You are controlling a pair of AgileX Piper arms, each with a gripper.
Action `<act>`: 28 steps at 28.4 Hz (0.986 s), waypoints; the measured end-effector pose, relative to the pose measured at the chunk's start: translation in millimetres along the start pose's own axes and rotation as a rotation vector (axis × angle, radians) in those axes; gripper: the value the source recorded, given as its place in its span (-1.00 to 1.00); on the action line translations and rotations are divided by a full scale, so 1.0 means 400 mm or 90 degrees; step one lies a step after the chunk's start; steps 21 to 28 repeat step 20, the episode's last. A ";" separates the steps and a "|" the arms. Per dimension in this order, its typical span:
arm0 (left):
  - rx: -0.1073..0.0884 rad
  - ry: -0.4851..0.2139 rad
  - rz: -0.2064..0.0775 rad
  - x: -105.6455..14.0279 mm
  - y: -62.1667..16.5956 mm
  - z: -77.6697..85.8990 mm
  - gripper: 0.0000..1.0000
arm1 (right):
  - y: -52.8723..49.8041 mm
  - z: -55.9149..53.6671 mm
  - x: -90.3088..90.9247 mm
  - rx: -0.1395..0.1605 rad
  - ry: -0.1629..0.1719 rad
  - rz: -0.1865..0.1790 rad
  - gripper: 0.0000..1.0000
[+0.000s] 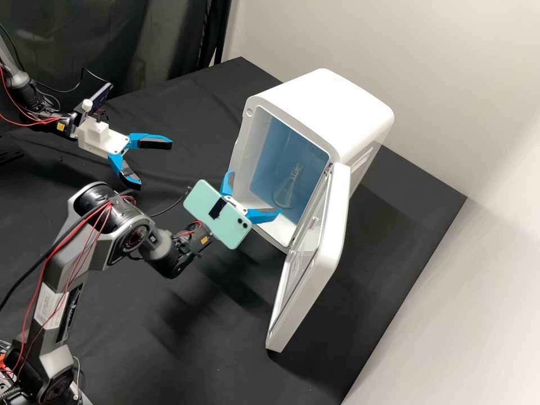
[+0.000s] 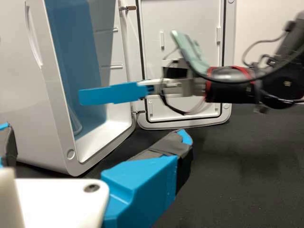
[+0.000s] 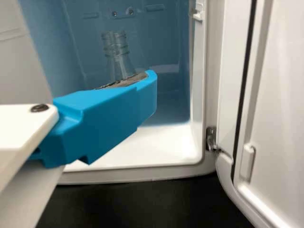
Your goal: Place the flask in the incubator
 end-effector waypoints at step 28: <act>-0.034 0.038 0.062 -0.032 0.062 -0.021 1.00 | -0.001 -0.016 -0.134 0.000 -0.033 -0.007 1.00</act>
